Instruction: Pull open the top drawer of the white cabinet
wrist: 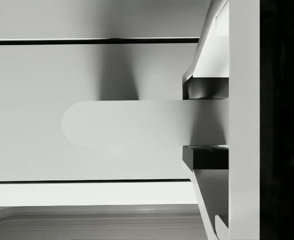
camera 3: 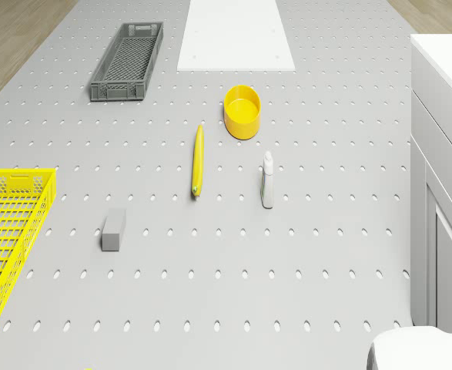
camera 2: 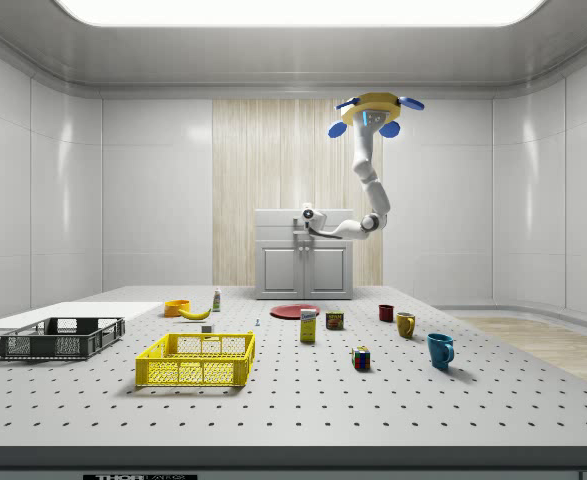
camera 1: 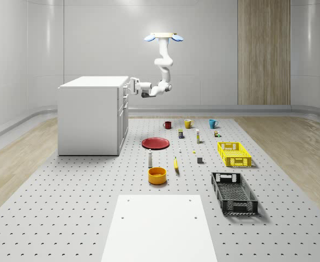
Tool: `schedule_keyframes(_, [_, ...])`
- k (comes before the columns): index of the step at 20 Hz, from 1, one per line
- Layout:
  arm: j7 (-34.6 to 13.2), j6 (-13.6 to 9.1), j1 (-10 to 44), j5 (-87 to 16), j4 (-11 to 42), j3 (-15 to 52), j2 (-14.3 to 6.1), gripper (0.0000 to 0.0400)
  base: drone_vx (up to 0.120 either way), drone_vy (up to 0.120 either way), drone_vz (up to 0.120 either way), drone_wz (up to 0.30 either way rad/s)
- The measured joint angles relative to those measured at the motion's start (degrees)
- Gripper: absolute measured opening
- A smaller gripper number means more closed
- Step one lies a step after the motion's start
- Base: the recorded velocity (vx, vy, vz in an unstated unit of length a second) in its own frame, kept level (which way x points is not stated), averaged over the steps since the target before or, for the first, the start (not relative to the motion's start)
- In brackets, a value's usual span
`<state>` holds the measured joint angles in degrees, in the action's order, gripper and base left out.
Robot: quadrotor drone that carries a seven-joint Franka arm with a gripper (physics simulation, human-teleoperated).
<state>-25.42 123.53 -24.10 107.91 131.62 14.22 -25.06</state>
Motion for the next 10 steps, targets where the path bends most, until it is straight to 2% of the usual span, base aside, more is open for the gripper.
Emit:
schedule_keyframes(4, [0.47,-0.14,0.28,0.17,0.04,0.22,0.0,0.0111,0.0,0.0,0.0,0.0])
schedule_keyframes(5, [2.15,-0.21,0.25,0.31,0.2,0.21,0.2,0.0137,0.0,0.0,0.0,0.0])
schedule_keyframes(6, [4.93,-0.35,-0.02,-0.37,0.54,-0.09,0.79,0.0219,0.0,0.0,0.0,0.0])
schedule_keyframes(7, [4.0,-1.07,-0.76,-8.32,0.69,-1.81,1.85,0.0381,0.0,0.0,0.0,0.0])
schedule_keyframes(8, [-0.55,-5.46,-0.95,-15.06,-1.17,-5.44,1.3,0.0358,0.0,0.0,0.0,0.0])
schedule_keyframes(9, [-0.32,-7.72,-1.2,-16.36,-1.89,-8.63,1.65,0.0302,0.0,0.0,0.0,0.0])
schedule_keyframes(10, [-0.26,-6.69,-1.97,-14.65,-1.49,-8.98,1.34,0.0259,0.0,0.0,0.0,0.0])
